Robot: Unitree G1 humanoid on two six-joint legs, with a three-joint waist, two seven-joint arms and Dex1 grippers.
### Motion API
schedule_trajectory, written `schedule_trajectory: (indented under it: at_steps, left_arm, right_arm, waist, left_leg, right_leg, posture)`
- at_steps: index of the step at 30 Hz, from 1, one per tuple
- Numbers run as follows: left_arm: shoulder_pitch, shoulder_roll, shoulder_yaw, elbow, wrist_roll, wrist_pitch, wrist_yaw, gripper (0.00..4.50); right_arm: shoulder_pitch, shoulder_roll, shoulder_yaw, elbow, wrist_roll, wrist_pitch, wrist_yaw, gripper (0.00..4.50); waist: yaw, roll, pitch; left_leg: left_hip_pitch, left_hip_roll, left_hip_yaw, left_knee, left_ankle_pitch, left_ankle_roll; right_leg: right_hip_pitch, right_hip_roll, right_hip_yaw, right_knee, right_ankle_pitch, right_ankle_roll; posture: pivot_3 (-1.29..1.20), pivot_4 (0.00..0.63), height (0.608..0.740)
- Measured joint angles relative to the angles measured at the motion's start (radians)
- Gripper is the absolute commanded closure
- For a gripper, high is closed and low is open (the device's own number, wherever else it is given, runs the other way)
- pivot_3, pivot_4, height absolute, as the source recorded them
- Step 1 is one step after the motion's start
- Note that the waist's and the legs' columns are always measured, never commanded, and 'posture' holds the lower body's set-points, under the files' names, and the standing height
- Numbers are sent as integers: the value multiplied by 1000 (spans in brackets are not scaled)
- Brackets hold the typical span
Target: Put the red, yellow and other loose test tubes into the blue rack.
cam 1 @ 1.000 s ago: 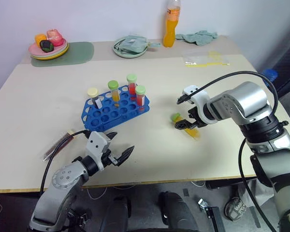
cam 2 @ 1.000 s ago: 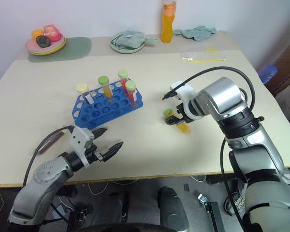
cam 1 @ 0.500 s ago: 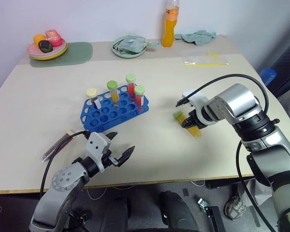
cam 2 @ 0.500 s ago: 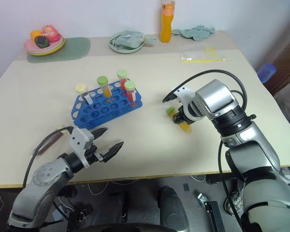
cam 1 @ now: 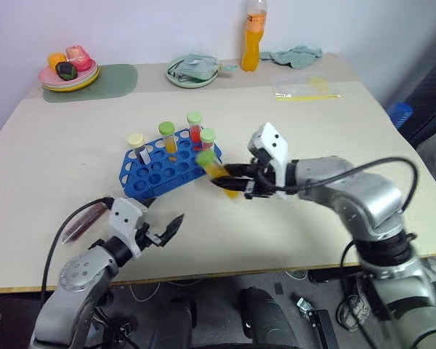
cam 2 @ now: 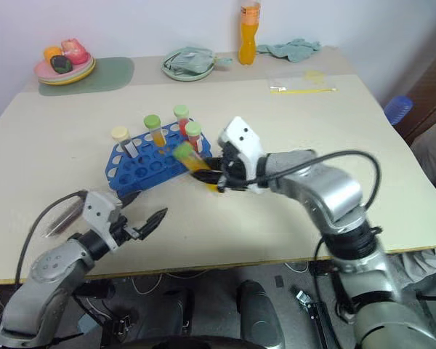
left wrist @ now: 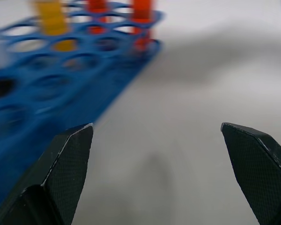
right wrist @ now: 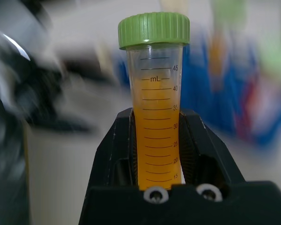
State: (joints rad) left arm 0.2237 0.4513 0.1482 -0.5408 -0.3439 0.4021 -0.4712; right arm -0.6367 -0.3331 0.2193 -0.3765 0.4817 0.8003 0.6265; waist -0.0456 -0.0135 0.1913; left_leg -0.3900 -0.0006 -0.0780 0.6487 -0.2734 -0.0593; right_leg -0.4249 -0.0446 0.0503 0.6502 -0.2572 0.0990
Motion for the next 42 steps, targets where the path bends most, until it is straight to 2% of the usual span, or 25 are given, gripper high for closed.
schedule_trajectory:
  at_steps: [4,8,11,21,42]
  left_arm:
    - [-1,10,53,28,0,-1,-2,0]
    - [1,12,83,25,-10,-1,-2,0]
    - [17,10,98,-2,-22,0,-1,0]
    - [46,2,103,-33,-39,0,0,0]
    - [36,0,99,-35,-39,0,0,0]
  right_arm:
    - [7,240,33,231,-134,-309,-117,3790]
    - [2,346,61,467,-235,-565,-140,3790]
    - [-36,403,47,642,-273,-680,-161,3790]
    - [-61,460,9,836,-321,-838,-167,3790]
    - [-129,463,-8,1090,-371,-1031,-207,3790]
  waist:
    - [4,-1,0]
    - [3,-1,-1]
    - [0,-1,-1]
    - [0,-1,0]
    - [2,-1,0]
  left_leg:
    - [0,-1,0,0,1,-1]
    - [-1,-2,0,0,1,-2]
    - [0,-1,0,-1,1,-2]
    - [0,-1,-1,-1,1,-2]
    - [0,-1,-1,-1,1,-2]
  right_leg:
    - [0,-1,0,0,0,0]
    - [0,-2,0,-1,0,0]
    - [0,-2,0,0,0,0]
    - [0,-2,0,0,0,0]
    - [0,-2,0,0,0,0]
  posture:
    - [0,150,740]
    - [0,150,740]
    - [0,150,740]
    - [0,150,740]
    - [0,150,740]
